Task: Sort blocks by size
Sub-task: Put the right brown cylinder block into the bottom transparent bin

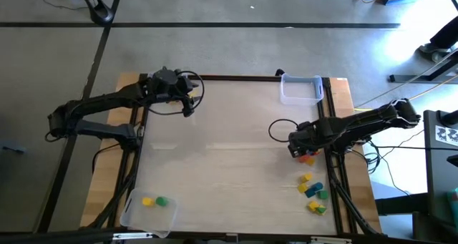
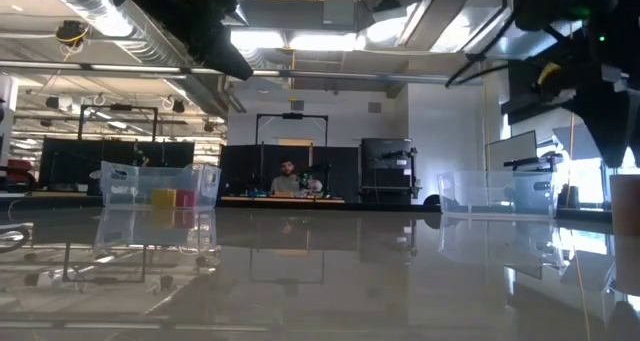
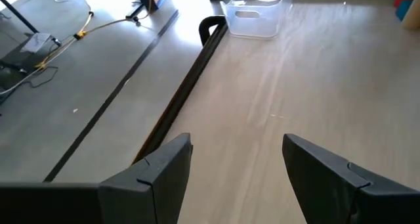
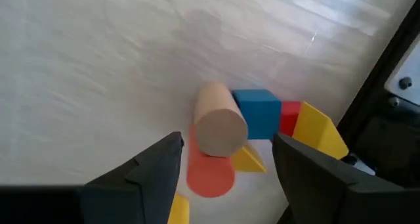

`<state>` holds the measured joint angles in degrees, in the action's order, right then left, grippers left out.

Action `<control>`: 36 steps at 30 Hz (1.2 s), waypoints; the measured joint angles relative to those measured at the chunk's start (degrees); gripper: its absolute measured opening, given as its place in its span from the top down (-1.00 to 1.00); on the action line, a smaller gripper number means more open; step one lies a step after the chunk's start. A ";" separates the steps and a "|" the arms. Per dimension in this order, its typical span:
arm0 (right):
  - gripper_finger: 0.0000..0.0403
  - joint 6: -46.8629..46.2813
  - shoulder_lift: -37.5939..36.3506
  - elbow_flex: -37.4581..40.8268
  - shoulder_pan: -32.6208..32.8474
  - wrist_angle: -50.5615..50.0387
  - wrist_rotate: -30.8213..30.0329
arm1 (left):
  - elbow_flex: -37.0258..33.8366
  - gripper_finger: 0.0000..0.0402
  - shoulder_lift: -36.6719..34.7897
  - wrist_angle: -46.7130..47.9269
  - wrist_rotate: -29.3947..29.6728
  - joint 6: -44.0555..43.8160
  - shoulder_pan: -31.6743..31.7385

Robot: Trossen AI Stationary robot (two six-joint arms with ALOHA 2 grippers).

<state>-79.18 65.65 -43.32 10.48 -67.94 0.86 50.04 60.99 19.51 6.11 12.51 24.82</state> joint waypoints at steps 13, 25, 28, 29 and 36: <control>0.01 -0.04 0.00 6.91 0.00 9.11 -0.19 | 0.00 -0.12 0.28 -1.01 0.00 -0.04 0.00; 0.35 3.49 0.02 6.59 0.00 10.59 -1.94 | 0.00 -0.12 0.35 -1.32 0.00 -0.71 0.00; 0.35 6.96 -0.51 3.24 0.00 10.88 -3.62 | 0.00 -0.12 0.35 -1.74 -0.02 -1.19 0.00; 0.35 8.34 -0.68 1.74 0.00 10.90 -4.71 | 0.00 -0.12 0.35 -1.87 -0.18 -1.35 -0.10; 0.35 23.17 -1.11 -7.99 -0.04 17.56 -19.35 | 0.02 -0.12 0.35 -4.22 -4.44 1.79 -2.78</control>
<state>-56.01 64.53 -51.31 10.44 -50.38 -18.49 50.06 61.34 15.29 1.67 14.30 22.03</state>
